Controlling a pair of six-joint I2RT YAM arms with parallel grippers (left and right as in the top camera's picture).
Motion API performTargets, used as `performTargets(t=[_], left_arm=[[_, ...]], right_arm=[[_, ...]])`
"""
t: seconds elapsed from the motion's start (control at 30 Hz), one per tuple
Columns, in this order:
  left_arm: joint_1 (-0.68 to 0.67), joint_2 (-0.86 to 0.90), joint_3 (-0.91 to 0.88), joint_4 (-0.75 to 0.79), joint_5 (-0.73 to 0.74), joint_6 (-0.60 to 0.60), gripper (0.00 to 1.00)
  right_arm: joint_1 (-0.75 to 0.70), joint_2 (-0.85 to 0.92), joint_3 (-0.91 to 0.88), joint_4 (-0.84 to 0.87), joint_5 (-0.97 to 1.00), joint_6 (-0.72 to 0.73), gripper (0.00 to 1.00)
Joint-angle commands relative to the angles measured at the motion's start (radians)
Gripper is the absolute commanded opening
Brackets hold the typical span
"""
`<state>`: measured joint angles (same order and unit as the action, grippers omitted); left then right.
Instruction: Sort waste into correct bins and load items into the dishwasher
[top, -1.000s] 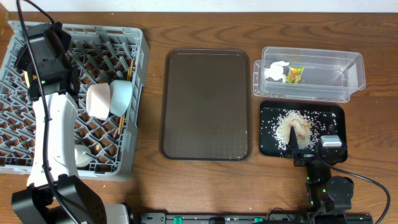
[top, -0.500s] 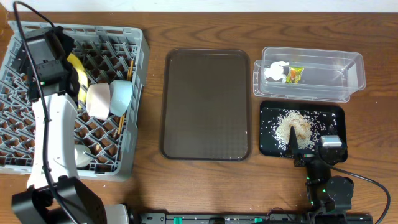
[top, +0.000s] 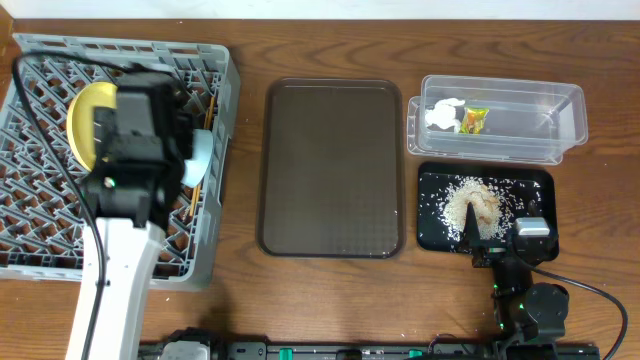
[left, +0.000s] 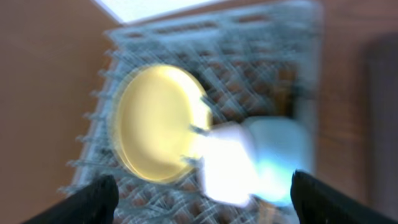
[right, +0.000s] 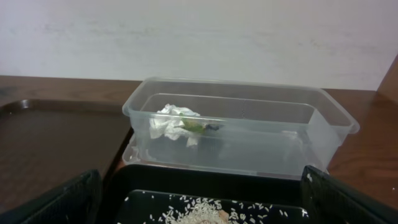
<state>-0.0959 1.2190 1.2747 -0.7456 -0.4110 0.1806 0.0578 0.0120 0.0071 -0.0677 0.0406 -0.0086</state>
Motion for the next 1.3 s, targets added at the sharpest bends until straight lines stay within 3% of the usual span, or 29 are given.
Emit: performTargets(t=[0.0,0.23,0.4,0.5,0.87,1.07,1.27], left_arm=[[-0.132,-0.070,-0.005,-0.094,0.139,-0.168,0.89],[-0.353,-0.116,-0.005,-0.117,0.139,-0.167,0.89],[-0.364,-0.119,-0.005,-0.189,0.130,-0.196,0.90],[-0.336,-0.152,-0.005,-0.167,0.137,-0.247,0.90],[-0.187,-0.383,-0.070,0.117,0.224,-0.234,0.90],[-0.005,-0.558,-0.286,0.216,0.457,-0.219,0.90],[0.057,-0.772,-0.581,0.379,0.482,-0.219,0.90]], right_arm=[[-0.006,-0.005,-0.002,-0.003,-0.001,-0.007,0.99],[-0.006,-0.005,-0.002,-0.003,-0.001,-0.007,0.99],[-0.006,-0.005,-0.002,-0.003,-0.001,-0.007,0.99],[-0.006,-0.005,-0.002,-0.003,-0.001,-0.007,0.99],[-0.006,-0.005,-0.002,-0.003,-0.001,-0.007,0.99],[-0.006,-0.005,-0.002,-0.003,-0.001,-0.007,0.99],[-0.006,-0.005,-0.002,-0.003,-0.001,-0.007,0.99]])
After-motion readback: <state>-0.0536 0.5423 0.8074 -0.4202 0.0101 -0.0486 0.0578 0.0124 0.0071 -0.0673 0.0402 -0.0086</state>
